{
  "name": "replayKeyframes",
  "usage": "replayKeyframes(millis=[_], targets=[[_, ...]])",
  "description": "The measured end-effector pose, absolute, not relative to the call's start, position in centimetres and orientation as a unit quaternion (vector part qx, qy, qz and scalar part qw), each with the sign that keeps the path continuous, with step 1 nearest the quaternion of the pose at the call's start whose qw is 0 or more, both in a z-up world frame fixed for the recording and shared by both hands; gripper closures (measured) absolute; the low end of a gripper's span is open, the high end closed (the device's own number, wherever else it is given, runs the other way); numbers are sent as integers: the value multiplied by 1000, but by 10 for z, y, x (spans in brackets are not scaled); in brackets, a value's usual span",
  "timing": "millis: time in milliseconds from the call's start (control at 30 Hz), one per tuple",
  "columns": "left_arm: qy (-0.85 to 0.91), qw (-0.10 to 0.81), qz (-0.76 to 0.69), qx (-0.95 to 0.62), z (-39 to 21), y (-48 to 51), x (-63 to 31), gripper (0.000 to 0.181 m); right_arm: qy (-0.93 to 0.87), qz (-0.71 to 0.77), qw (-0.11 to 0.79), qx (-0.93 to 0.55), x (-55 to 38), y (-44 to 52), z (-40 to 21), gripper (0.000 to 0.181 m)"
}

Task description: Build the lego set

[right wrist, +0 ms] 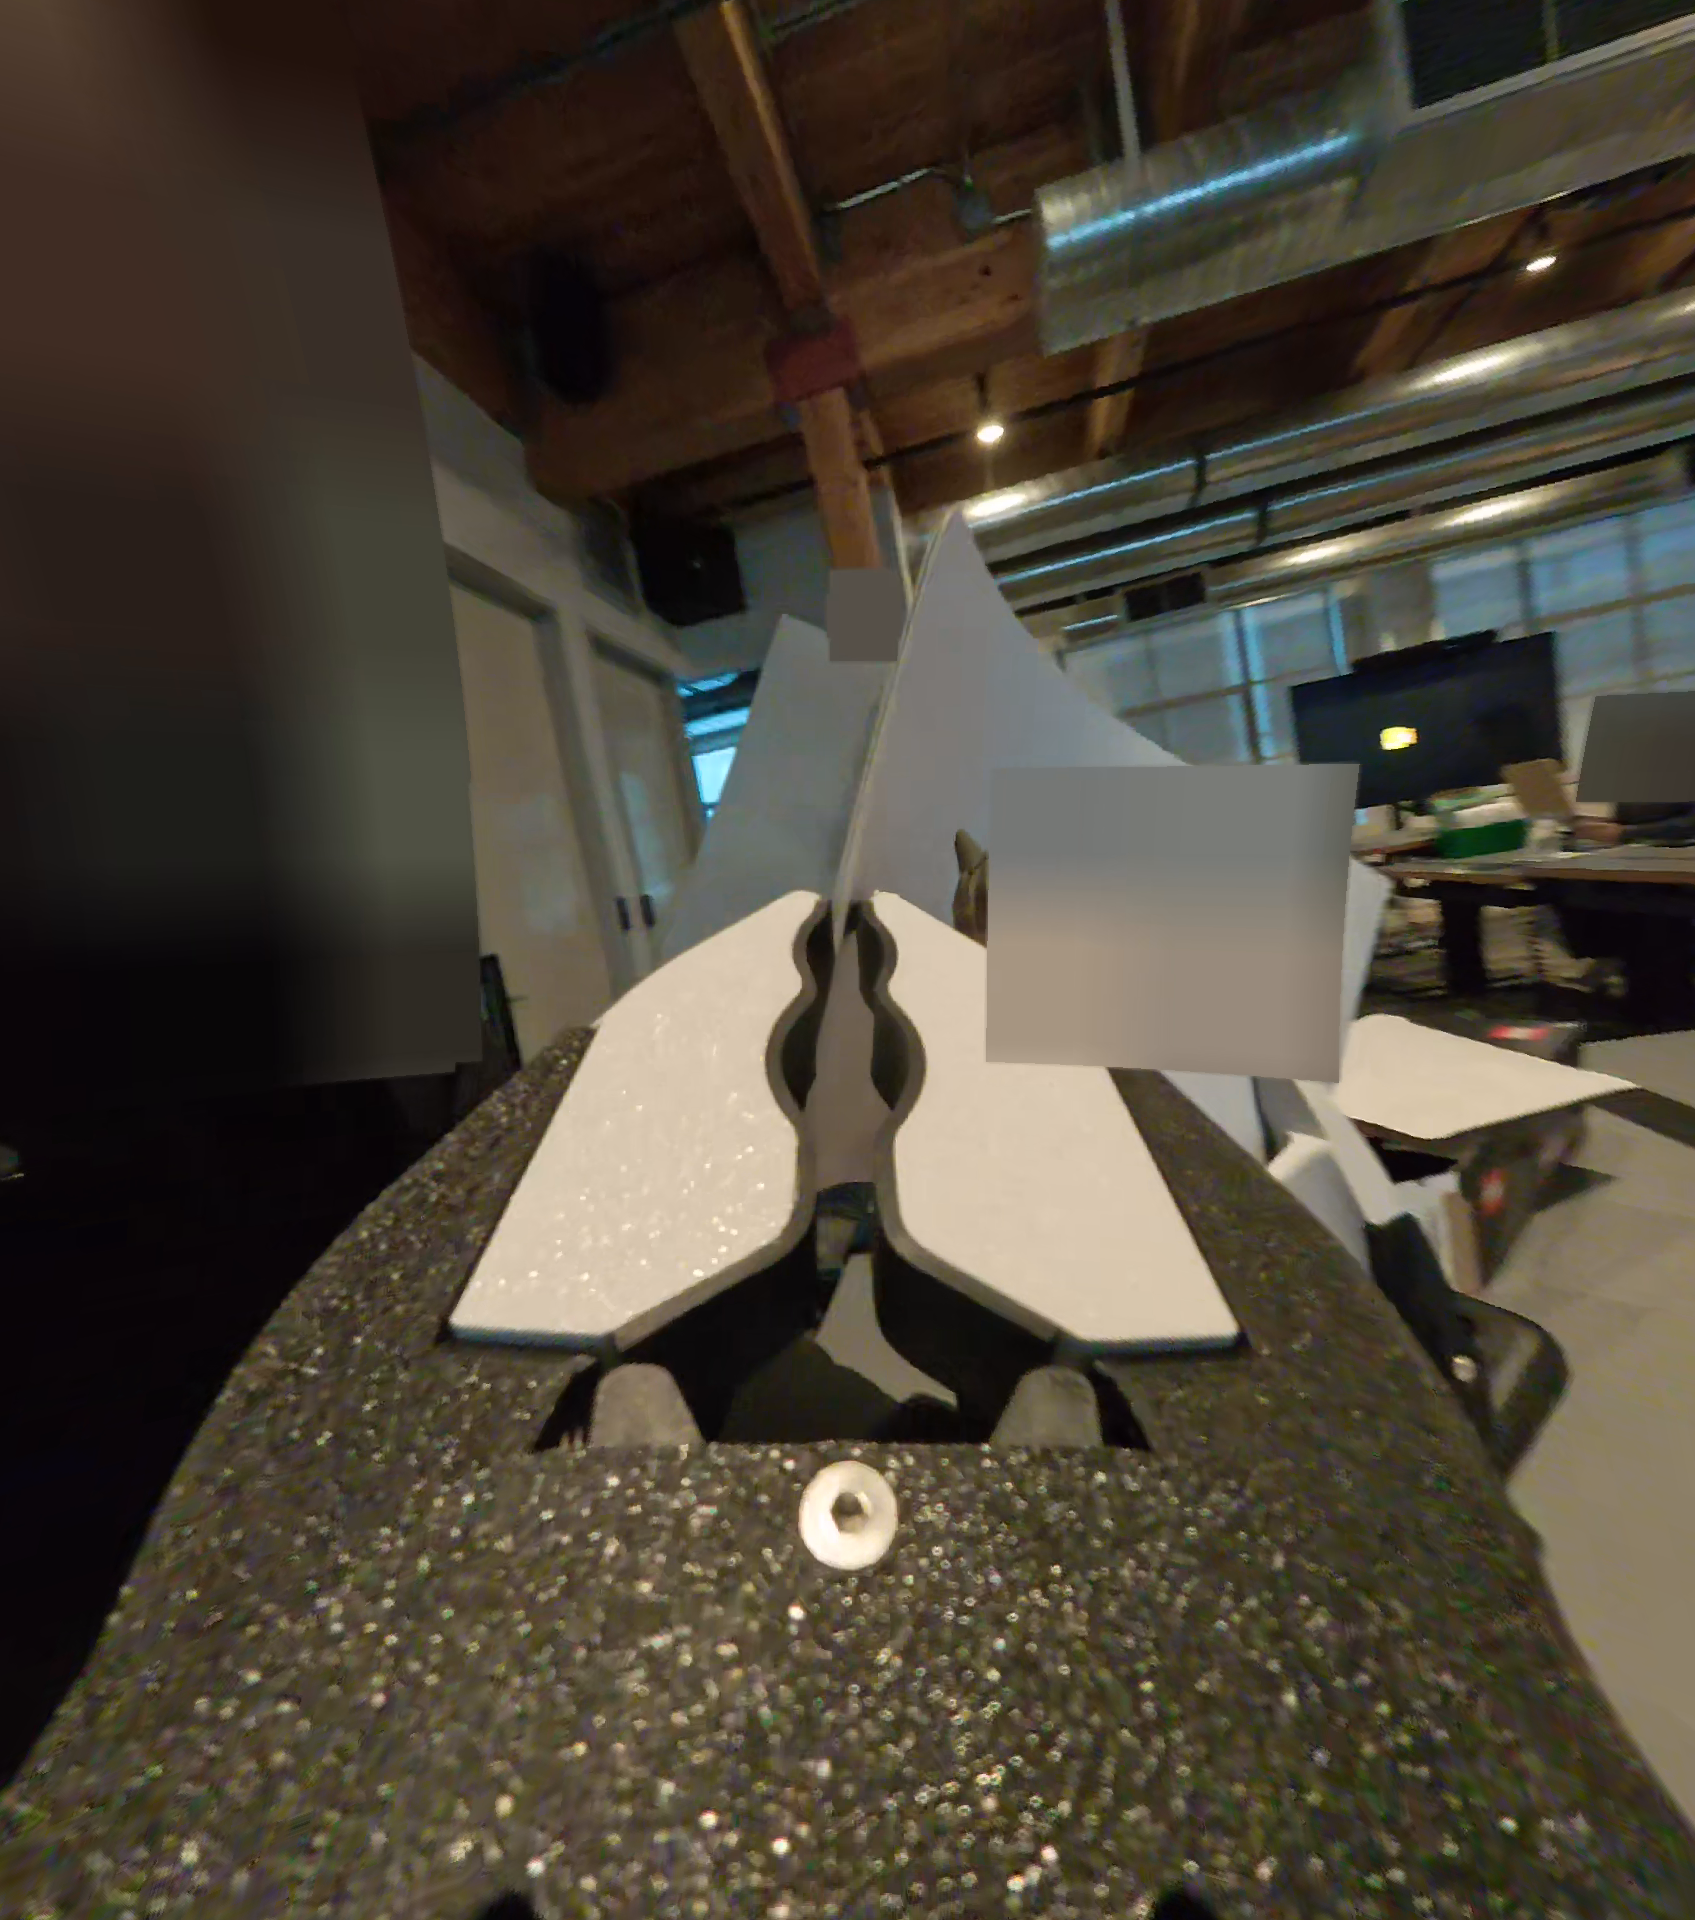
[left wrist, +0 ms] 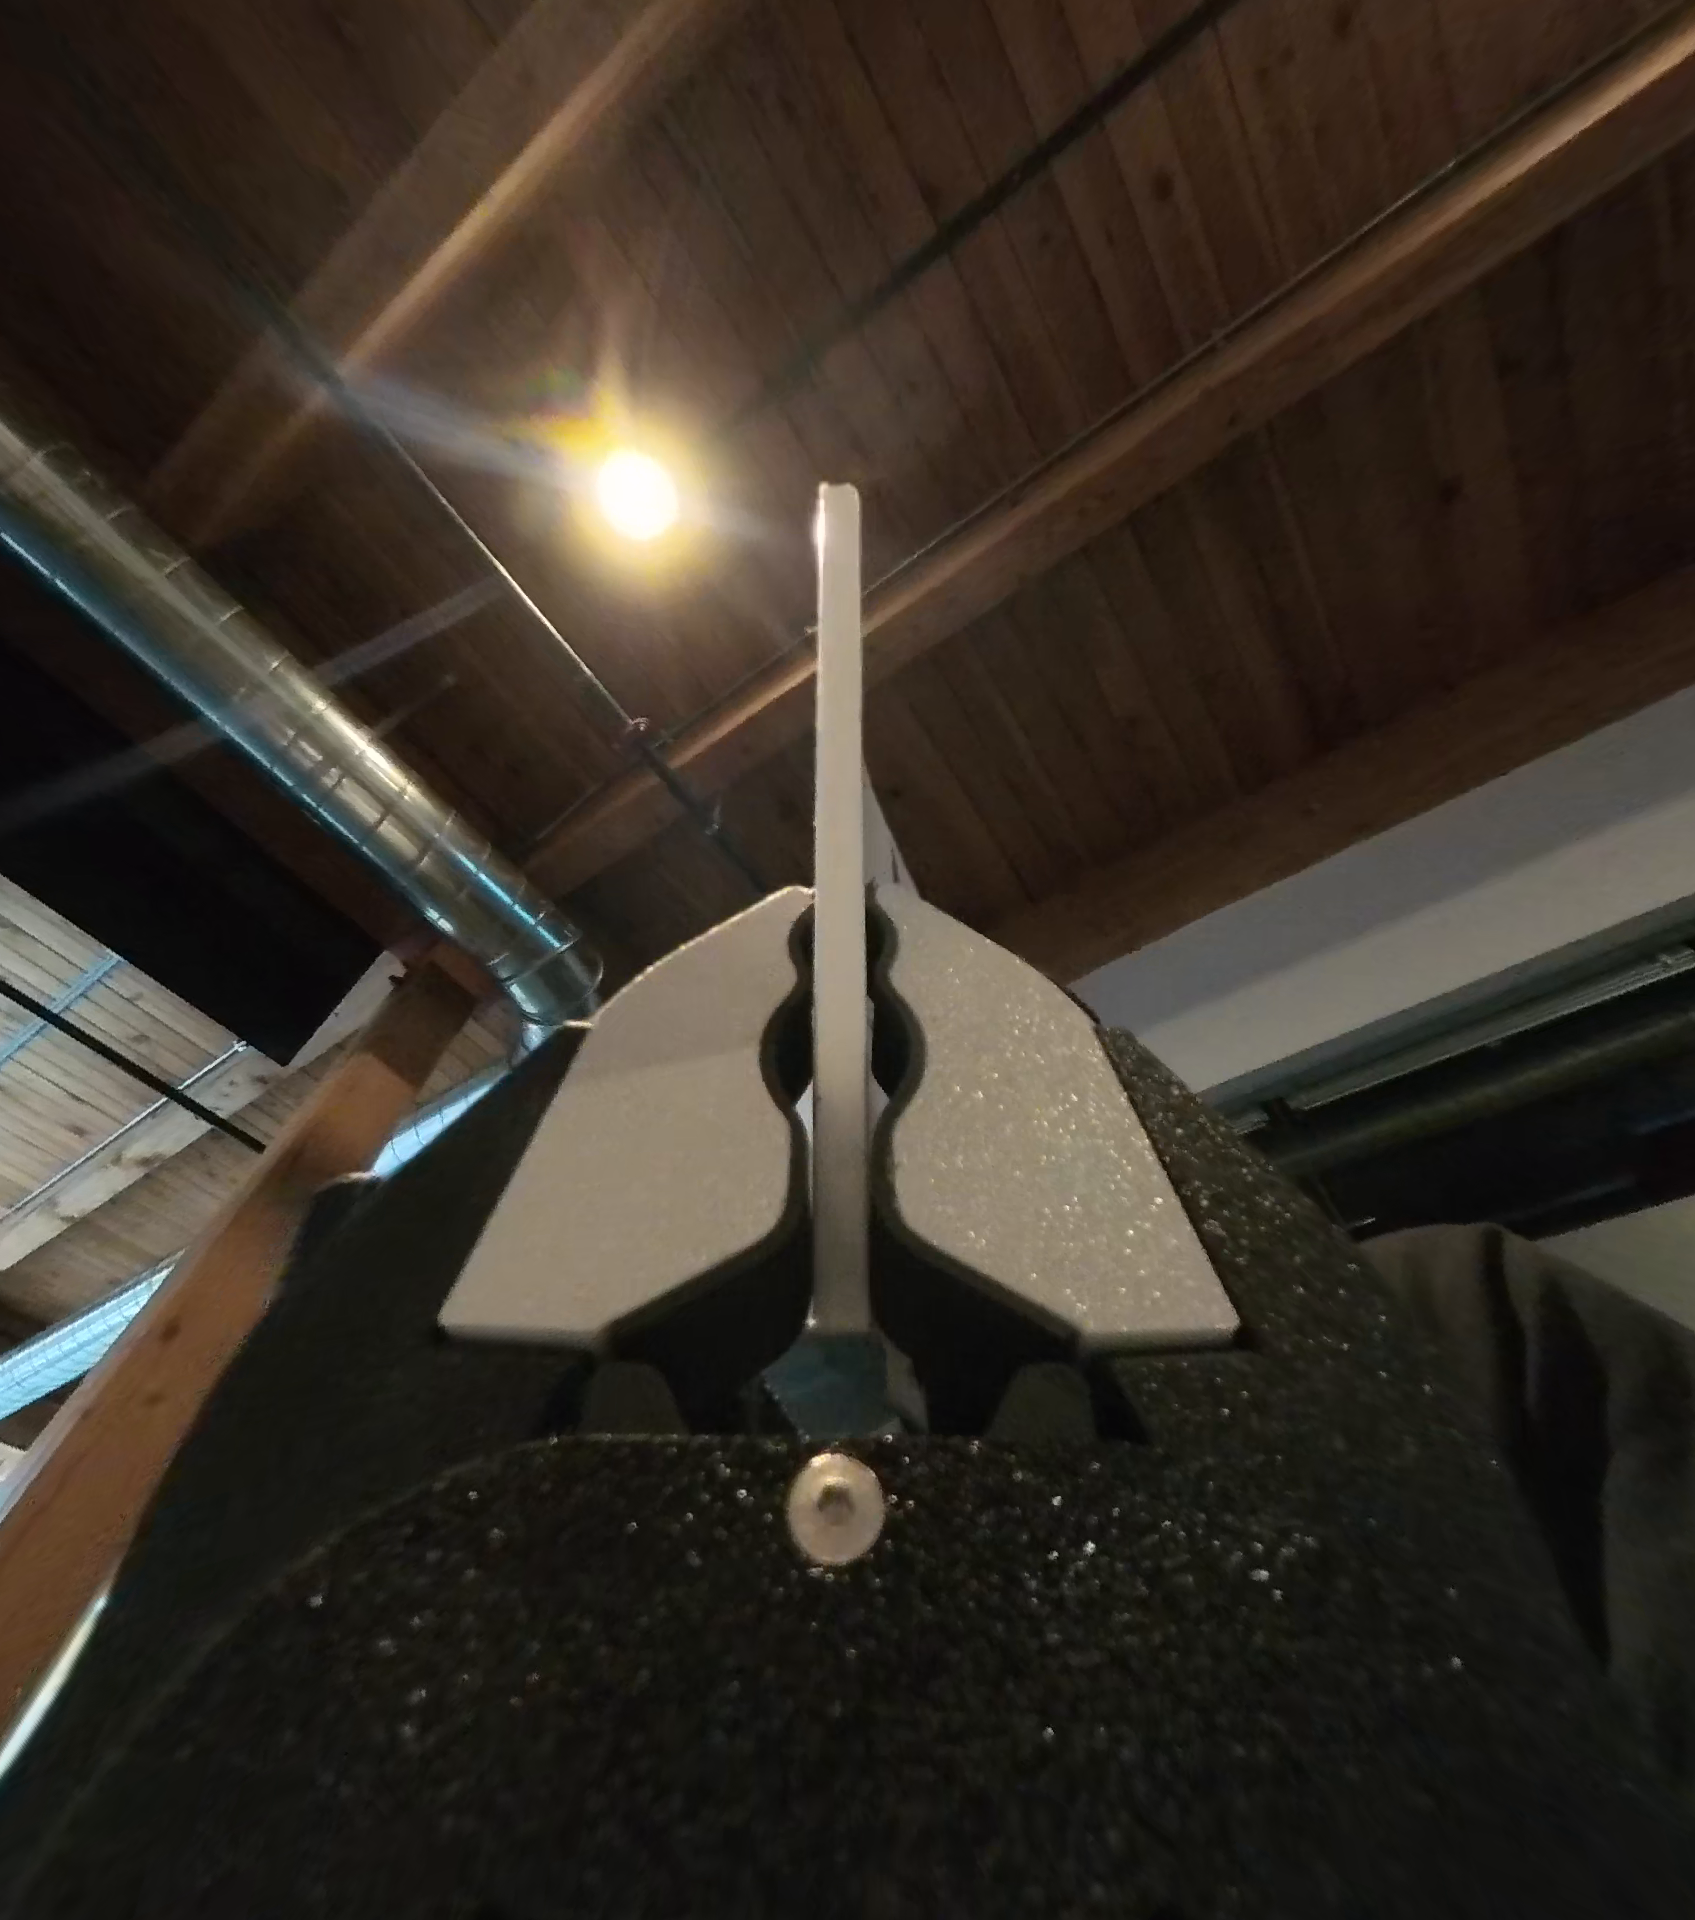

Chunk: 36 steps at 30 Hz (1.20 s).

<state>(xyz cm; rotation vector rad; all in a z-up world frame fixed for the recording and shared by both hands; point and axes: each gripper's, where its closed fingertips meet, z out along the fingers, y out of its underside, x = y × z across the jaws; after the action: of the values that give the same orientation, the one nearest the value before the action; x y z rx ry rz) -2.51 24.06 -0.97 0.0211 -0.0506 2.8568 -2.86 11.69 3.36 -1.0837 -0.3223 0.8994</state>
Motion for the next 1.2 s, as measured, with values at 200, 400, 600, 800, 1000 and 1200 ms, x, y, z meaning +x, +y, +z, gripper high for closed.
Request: replayKeyframes(millis=[200, 400, 600, 800, 1000, 1200], targets=[[-20, 119, 993, 16, -9, 242, -26, 176, -135, 360, 759, -526, -20, 115, 31, 177], [-22, 97, 994, 38, -11, 243, -22, 175, -114, 349, 769, -523, -11, 113, 28, 175], [-22, 77, 995, 57, -14, 246, -18, 176, -103, 349, 769, -525, -6, 112, 27, 172], [-25, 63, 996, 63, -15, 249, -19, 176, -92, 334, 766, -541, -1, 114, 23, 173], [-36, 48, 996, 64, -15, 251, -20, 176, -75, 293, 756, -580, 9, 118, 16, 174], [-54, 50, 996, 51, -13, 250, -26, 176, -71, 282, 735, -612, 10, 118, 12, 177]])
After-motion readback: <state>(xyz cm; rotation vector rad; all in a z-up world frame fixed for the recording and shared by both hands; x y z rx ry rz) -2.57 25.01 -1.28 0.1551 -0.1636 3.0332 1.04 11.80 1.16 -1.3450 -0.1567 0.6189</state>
